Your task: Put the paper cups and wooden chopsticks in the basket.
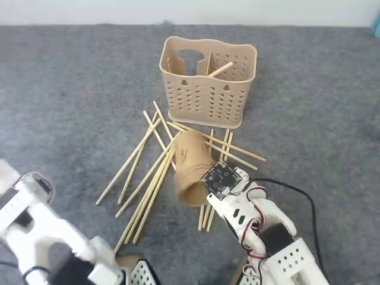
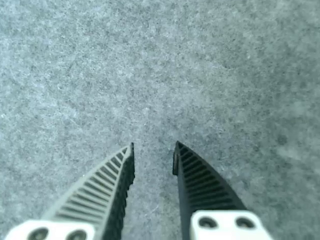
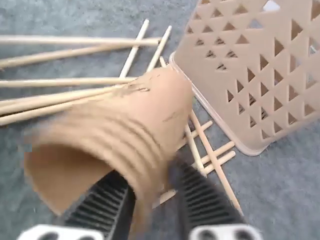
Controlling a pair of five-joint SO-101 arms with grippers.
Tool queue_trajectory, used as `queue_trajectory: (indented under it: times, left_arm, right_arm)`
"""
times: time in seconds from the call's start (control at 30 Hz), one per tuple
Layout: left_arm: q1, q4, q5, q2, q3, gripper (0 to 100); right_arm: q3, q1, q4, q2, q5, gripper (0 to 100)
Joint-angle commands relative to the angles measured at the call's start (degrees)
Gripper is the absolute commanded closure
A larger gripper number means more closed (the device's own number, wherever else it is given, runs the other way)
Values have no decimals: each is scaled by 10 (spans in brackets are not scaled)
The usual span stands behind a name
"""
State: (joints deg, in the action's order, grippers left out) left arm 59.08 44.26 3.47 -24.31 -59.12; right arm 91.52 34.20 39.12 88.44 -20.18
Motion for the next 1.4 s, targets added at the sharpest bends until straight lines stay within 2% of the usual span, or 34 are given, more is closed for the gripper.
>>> queue_trajectory:
  times: [0.0,0.17,0.23,0.43,0.63,1.0,1.13,1.37]
  left_arm:
    - [0,-15,4,-3,3,874]
    - [0,-15,4,-3,2,874]
    - [0,-15,4,-3,2,874]
    - [0,-15,4,-3,2,874]
    - [0,-15,5,-3,1,874]
    - [-1,-15,5,-2,1,874]
    - [-1,-16,5,-2,1,874]
    - [-1,-16,6,-2,1,874]
  right_arm:
    - [-28,-4,-13,6,11,991]
    - [-94,-4,39,5,13,991]
    - [-132,-5,62,-6,36,991]
    - [-301,-6,134,-171,68,991]
    - [-554,-66,242,-393,141,991]
    - [-1081,-204,563,-684,301,991]
    - [-1248,-221,605,-724,328,991]
    - [-1476,-218,614,-759,344,992]
